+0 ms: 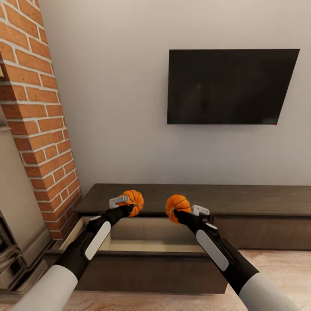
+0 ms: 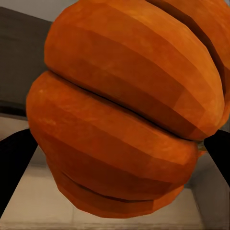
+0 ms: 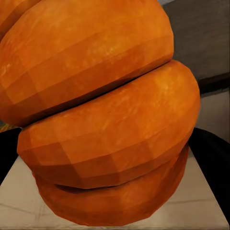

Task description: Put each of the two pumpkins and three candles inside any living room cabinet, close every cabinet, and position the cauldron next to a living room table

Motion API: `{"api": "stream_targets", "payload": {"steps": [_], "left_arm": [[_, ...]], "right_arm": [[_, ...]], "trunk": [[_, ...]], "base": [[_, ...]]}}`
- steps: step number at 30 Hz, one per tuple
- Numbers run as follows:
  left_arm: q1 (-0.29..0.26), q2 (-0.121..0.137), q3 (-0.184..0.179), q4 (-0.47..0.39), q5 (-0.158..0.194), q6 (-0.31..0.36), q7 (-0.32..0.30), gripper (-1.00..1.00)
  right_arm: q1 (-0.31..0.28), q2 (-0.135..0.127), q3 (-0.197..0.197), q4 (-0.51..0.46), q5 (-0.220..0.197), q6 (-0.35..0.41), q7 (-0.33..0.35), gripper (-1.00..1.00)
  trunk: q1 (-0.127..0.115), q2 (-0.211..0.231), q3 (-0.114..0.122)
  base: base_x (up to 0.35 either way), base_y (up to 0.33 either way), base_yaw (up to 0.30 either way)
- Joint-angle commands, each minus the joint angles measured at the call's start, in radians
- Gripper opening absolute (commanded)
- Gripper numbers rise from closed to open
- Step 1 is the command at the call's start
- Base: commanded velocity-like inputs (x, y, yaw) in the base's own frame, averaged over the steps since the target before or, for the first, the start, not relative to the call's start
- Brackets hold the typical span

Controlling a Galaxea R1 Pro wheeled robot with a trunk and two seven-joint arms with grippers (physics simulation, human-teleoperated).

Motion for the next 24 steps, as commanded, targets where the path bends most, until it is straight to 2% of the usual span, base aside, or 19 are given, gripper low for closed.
{"api": "stream_targets", "payload": {"steps": [1, 8, 14, 21, 24], "left_arm": [[-0.001, 0.001, -0.004, -0.008, 0.007, 0.014, 0.011, -1.0], [-0.001, -0.003, -0.004, -0.018, 0.007, 0.035, 0.031, -1.0], [-0.001, -0.014, -0.008, -0.018, 0.006, 0.036, 0.128, -1.0], [-0.001, -0.017, -0.012, -0.012, 0.007, 0.035, 0.141, -1.0], [-0.001, -0.017, -0.013, -0.009, 0.007, 0.034, 0.141, -1.0]], "right_arm": [[-0.002, -0.001, 0.003, -0.003, -0.003, 0.01, -0.009, -1.0], [-0.019, 0.006, 0.003, 0.008, -0.004, 0.03, -0.011, -1.0], [-0.024, 0.013, 0.003, 0.045, -0.004, 0.025, -0.011, -1.0], [-0.039, 0.017, 0.002, 0.089, -0.004, 0.014, -0.009, -1.0], [-0.047, 0.031, 0.002, 0.112, -0.003, 0.012, -0.008, -1.0]], "trunk": [[0.004, -0.008, -0.004], [0.031, -0.057, -0.026], [0.054, -0.099, -0.045], [0.08, -0.148, -0.067], [0.092, -0.169, -0.076]], "base": [[0.0, 0.0, 0.0], [0.0, 0.0, 0.0], [0.0, 0.0, 0.0], [0.0, 0.0, 0.0], [0.0, 0.0, 0.0]]}}
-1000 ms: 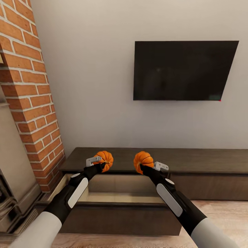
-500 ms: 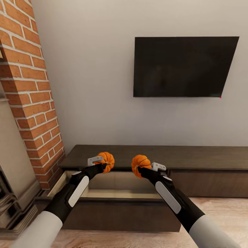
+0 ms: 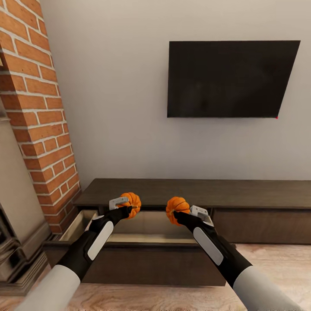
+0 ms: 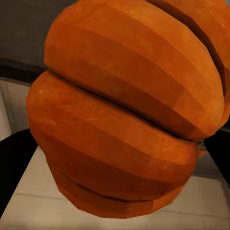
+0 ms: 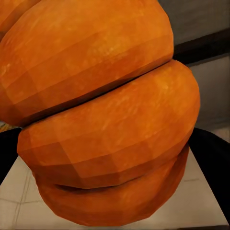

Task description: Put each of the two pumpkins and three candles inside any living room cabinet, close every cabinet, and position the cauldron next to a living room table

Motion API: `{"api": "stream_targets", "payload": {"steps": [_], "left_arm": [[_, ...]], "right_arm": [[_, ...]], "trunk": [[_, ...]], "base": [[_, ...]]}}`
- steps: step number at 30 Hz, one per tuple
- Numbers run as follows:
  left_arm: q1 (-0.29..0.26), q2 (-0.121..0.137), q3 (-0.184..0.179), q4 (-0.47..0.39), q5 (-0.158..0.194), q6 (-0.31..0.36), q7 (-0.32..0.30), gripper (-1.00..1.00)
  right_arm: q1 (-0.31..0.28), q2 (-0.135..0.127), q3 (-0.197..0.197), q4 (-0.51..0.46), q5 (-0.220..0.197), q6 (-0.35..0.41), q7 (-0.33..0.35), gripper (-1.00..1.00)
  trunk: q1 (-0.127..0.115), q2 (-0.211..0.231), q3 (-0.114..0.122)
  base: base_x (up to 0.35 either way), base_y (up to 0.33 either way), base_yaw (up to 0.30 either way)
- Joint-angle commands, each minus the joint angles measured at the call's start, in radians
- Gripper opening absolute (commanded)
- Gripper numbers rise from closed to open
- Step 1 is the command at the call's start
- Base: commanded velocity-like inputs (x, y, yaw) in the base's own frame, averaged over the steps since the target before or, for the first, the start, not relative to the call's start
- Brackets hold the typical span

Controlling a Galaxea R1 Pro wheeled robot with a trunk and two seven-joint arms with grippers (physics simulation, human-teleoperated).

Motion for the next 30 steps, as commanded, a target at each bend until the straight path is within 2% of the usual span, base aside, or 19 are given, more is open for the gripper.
{"api": "stream_targets", "payload": {"steps": [1, 5, 18, 26, 30], "left_arm": [[-0.001, 0.001, -0.004, -0.001, 0.009, 0.001, 0.01, -1.0], [-0.001, 0.002, -0.004, 0.001, 0.009, -0.004, 0.01, -1.0], [-0.001, 0.003, -0.006, 0.001, 0.008, -0.011, 0.008, -1.0], [-0.001, 0.003, -0.009, -0.001, 0.006, -0.012, 0.008, -1.0], [-0.001, 0.003, -0.01, -0.001, 0.005, -0.012, 0.008, -1.0]], "right_arm": [[-0.002, 0.001, 0.004, 0.0, -0.003, 0.001, -0.009, -1.0], [-0.003, 0.007, 0.004, 0.005, -0.003, -0.001, -0.009, -1.0], [-0.005, 0.012, 0.004, 0.021, -0.002, -0.014, -0.009, -1.0], [-0.005, 0.012, 0.004, 0.022, -0.002, -0.022, -0.009, -1.0], [-0.005, 0.012, 0.004, 0.022, -0.003, -0.022, -0.009, -1.0]], "trunk": [[0.004, -0.008, -0.004], [0.018, -0.034, -0.017], [0.024, -0.037, -0.067], [0.024, -0.037, -0.067], [0.024, -0.037, -0.067]], "base": [[0.0, 0.0, 0.0], [0.0, 0.0, 0.0], [0.0, 0.0, 0.0], [0.004, 0.0, 0.0], [0.205, 0.0, 0.0]]}}
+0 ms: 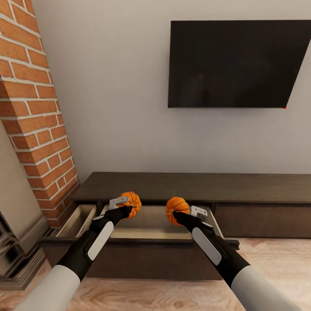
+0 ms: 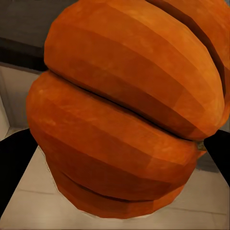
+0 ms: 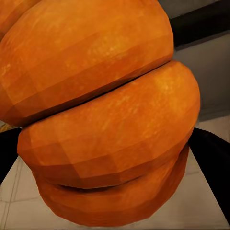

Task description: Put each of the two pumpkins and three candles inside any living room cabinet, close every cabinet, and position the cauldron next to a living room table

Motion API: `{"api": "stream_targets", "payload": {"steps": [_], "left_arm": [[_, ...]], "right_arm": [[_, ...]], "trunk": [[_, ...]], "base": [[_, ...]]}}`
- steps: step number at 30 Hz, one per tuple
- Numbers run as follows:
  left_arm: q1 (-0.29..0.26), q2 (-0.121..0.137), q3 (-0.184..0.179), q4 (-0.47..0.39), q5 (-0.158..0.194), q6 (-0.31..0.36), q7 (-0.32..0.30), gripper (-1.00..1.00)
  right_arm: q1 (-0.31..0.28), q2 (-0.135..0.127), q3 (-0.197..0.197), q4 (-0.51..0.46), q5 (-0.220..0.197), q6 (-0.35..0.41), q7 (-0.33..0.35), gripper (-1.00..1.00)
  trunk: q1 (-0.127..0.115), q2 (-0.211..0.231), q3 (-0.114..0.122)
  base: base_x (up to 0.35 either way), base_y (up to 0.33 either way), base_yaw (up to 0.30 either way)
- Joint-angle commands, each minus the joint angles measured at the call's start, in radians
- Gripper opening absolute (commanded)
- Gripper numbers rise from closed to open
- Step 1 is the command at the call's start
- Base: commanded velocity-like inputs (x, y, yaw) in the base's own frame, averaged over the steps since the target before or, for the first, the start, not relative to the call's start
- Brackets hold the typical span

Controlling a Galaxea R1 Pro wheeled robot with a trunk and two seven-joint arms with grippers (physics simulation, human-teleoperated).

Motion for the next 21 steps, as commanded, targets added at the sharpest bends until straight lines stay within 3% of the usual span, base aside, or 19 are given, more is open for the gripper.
{"api": "stream_targets", "payload": {"steps": [1, 11, 21], "left_arm": [[-0.001, 0.001, -0.004, -0.003, 0.01, 0.001, 0.01, -1.0], [-0.001, 0.001, -0.004, -0.009, 0.011, 0.002, 0.01, -1.0], [-0.001, 0.001, -0.003, -0.012, 0.011, 0.003, 0.011, -1.0]], "right_arm": [[-0.001, -0.001, 0.004, -0.002, -0.005, 0.002, -0.009, -1.0], [-0.001, -0.001, 0.004, -0.002, -0.005, 0.002, -0.009, -1.0], [-0.001, -0.001, 0.004, -0.002, -0.006, 0.003, -0.009, -1.0]], "trunk": [[0.0, 0.0, -0.001], [0.0, 0.0, -0.001], [0.001, -0.001, -0.005]], "base": [[0.274, 0.0, 0.0], [0.168, 0.0, 0.0], [0.02, 0.0, 0.0]]}}
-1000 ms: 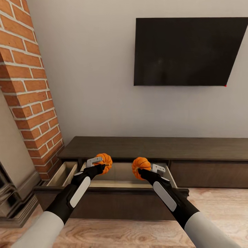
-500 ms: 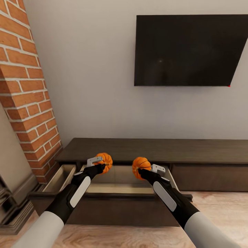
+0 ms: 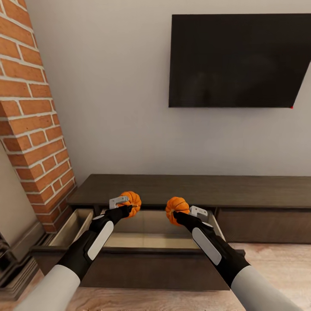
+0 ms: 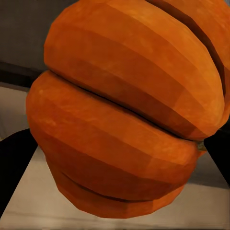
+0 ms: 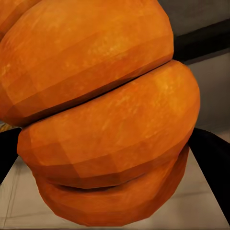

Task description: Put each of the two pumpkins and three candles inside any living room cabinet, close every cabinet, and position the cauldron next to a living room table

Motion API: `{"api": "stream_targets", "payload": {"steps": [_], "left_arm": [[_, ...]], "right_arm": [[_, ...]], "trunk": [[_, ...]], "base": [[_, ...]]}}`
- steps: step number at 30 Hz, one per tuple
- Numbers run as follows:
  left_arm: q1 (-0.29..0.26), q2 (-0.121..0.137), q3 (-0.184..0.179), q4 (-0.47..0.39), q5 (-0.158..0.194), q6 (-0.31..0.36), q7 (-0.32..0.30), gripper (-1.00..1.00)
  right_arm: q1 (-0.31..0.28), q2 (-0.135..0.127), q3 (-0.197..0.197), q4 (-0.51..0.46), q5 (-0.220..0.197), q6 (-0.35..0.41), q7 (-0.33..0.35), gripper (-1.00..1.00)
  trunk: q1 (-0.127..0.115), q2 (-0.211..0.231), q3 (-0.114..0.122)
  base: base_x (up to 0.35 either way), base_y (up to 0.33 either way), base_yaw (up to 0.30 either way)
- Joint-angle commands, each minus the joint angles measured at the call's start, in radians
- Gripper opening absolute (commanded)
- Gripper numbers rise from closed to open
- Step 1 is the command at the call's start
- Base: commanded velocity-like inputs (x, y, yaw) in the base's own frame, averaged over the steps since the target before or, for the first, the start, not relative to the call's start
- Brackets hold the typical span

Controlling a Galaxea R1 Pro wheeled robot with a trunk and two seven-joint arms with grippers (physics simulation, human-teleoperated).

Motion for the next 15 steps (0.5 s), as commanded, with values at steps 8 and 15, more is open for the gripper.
{"api": "stream_targets", "payload": {"steps": [8, 15], "left_arm": [[-0.001, 0.001, -0.005, -0.002, 0.009, 0.005, 0.011, -1.0], [-0.001, 0.001, -0.006, -0.003, 0.009, 0.014, 0.008, -1.0]], "right_arm": [[-0.001, -0.001, 0.004, -0.002, -0.005, 0.002, -0.008, -1.0], [-0.001, -0.002, 0.004, 0.004, -0.005, -0.001, -0.008, -1.0]], "trunk": [[0.003, -0.003, -0.032], [0.006, -0.004, -0.059]], "base": [[0.0, 0.0, 0.0], [0.0, 0.0, 0.0]]}}
